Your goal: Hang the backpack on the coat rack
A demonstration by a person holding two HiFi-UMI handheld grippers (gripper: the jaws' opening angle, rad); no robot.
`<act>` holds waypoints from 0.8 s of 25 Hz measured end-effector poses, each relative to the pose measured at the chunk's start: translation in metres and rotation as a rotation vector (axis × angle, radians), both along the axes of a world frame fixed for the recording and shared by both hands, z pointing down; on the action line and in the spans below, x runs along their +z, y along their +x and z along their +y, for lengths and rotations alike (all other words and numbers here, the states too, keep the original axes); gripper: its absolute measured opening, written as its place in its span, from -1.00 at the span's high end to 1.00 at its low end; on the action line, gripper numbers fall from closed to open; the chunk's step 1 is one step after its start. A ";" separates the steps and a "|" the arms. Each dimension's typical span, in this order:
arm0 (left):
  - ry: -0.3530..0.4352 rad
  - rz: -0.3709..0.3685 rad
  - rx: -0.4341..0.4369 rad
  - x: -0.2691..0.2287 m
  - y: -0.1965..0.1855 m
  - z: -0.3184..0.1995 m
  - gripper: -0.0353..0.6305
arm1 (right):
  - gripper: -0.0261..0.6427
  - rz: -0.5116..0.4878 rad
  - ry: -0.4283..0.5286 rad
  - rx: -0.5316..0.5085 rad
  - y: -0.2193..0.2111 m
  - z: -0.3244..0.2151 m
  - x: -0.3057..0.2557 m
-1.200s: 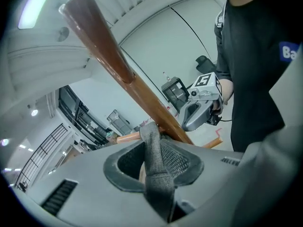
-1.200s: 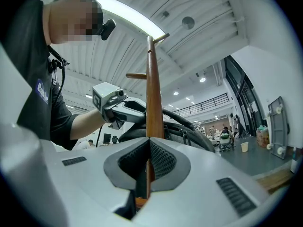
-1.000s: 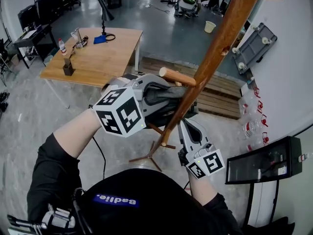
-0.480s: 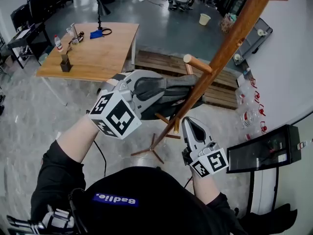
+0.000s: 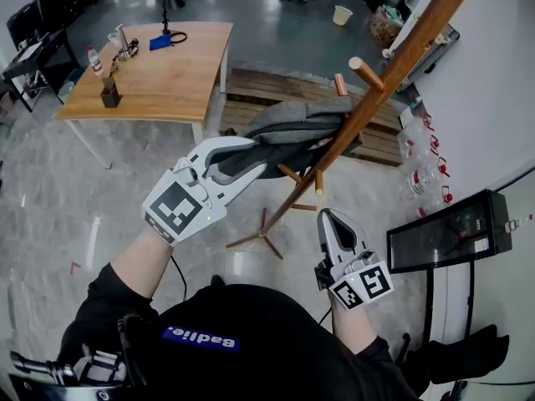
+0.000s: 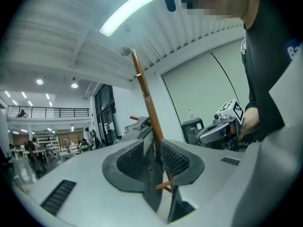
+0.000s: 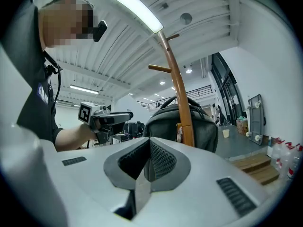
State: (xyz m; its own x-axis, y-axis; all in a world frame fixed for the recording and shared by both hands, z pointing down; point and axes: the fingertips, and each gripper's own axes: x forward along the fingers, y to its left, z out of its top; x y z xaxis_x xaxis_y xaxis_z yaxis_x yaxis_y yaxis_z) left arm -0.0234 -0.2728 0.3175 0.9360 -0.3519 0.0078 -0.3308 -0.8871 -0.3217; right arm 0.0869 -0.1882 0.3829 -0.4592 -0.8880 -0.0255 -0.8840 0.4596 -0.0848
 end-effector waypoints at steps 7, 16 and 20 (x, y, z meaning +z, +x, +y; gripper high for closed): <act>-0.122 0.161 -0.053 0.026 0.012 0.100 0.58 | 0.93 -0.038 -0.008 -0.126 0.007 0.059 0.017; -0.297 0.131 -0.184 0.080 0.066 0.215 0.63 | 0.93 -0.095 -0.087 -0.283 0.039 0.150 0.048; -0.330 0.144 -0.160 0.086 0.073 0.250 0.74 | 0.93 -0.093 -0.093 -0.294 0.034 0.177 0.052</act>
State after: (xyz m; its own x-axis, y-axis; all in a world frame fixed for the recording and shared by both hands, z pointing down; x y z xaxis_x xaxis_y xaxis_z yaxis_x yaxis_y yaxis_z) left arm 0.0496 -0.0226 0.4033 0.8691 -0.4943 0.0171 -0.4946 -0.8685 0.0318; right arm 0.1211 -0.0113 0.4353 -0.6962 -0.7178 -0.0042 -0.7007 0.6809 -0.2129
